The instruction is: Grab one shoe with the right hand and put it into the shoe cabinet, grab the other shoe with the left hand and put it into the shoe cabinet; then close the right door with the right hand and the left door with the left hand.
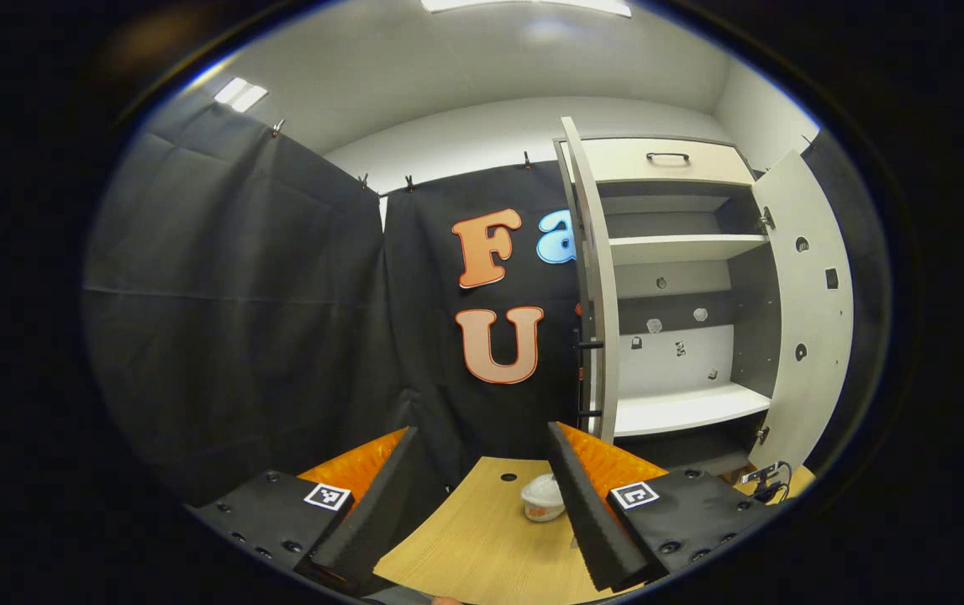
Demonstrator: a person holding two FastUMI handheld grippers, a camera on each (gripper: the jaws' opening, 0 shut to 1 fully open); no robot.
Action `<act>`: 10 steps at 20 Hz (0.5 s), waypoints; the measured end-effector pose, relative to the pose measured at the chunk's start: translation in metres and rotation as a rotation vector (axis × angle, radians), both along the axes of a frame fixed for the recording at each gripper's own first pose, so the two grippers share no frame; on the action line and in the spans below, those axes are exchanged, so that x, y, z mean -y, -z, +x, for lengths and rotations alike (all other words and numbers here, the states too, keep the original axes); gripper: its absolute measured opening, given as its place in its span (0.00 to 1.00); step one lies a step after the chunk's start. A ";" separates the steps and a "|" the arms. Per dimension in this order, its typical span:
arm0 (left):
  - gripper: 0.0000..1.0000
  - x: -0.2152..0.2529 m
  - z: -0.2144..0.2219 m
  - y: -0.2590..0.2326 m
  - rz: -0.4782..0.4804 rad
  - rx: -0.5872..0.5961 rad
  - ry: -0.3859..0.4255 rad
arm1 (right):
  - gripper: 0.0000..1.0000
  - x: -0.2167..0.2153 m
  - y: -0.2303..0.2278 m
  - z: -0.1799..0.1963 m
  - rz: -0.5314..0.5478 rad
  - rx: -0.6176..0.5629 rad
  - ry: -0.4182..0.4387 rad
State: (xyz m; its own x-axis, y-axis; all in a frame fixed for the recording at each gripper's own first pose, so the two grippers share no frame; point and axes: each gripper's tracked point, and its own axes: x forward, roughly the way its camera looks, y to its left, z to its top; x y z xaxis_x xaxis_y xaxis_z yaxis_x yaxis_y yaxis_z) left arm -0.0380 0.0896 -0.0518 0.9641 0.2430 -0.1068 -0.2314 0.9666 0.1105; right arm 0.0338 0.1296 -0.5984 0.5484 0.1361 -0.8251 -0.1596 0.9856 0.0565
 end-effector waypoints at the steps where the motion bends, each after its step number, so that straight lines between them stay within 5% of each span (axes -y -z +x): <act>1: 0.96 0.000 0.000 -0.001 0.003 0.000 -0.001 | 0.27 0.002 0.001 -0.001 -0.006 0.000 0.003; 5: 0.97 0.001 -0.001 -0.003 0.000 0.006 0.003 | 0.00 0.008 -0.005 0.004 -0.013 0.002 0.020; 10: 0.96 0.007 -0.001 -0.007 -0.004 0.017 0.027 | 0.00 0.014 -0.034 0.003 -0.009 0.026 0.036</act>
State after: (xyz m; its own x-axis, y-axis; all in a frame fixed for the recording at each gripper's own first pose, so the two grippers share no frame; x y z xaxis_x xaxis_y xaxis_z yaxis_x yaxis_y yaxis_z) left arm -0.0390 0.0828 -0.0444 0.9721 0.2163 -0.0911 -0.2069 0.9730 0.1025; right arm 0.0369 0.1158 -0.5648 0.5739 0.1085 -0.8117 -0.1249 0.9912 0.0442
